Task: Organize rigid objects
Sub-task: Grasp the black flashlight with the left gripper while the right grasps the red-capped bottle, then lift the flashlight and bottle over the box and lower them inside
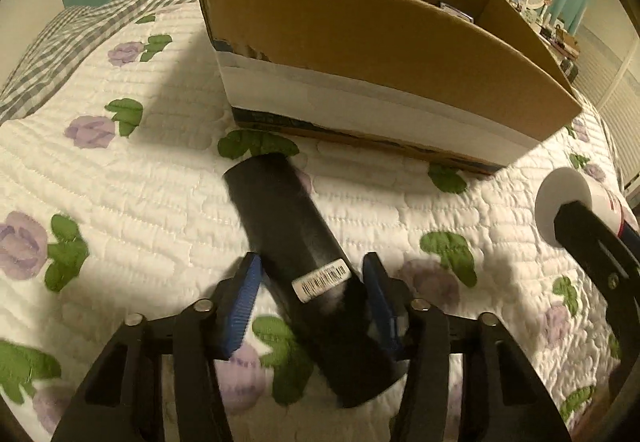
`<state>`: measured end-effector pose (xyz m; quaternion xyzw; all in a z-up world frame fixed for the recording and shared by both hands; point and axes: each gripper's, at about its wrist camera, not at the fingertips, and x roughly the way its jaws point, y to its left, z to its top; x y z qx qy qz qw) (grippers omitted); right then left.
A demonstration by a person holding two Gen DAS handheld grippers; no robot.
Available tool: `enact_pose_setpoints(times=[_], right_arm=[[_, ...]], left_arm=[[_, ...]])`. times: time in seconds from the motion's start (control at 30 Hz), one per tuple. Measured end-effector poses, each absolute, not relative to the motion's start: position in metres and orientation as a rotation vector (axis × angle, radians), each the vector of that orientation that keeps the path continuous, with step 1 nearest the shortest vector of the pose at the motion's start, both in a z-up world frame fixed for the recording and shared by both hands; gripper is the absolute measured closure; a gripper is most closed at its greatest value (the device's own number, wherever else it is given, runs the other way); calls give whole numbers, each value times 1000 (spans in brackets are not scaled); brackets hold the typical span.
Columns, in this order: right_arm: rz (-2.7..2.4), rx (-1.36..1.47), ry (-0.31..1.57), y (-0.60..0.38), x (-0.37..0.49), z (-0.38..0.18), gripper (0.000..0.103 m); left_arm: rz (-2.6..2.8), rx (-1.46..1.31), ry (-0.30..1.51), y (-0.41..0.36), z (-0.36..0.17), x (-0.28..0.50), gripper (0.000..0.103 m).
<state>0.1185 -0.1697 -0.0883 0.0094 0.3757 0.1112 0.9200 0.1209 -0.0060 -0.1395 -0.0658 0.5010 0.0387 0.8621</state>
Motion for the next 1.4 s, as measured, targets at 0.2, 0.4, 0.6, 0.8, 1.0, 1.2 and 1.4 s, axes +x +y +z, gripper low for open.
enact_pose_setpoints(times=[0.2, 0.4, 0.6, 0.8, 1.0, 1.2, 1.4], right_arm=[[212, 29, 753, -176, 106, -80, 22], [221, 32, 736, -182, 91, -70, 22], [246, 30, 686, -184, 81, -41, 22], [298, 13, 634, -181, 85, -5, 22], [336, 26, 580, -180, 111, 35, 22], [342, 12, 534, -175, 156, 61, 22], [339, 10, 534, -167, 208, 58, 22]], left_arm=[[20, -144, 1034, -12, -127, 100, 61], [1, -125, 949, -15, -97, 83, 62], [1, -123, 860, -21, -54, 73, 62], [-3, -103, 763, -17, -5, 75, 62], [-4, -81, 691, -5, 33, 108, 62], [-25, -53, 670, 2, 50, 158, 62], [-68, -25, 703, 3, 31, 210, 62]])
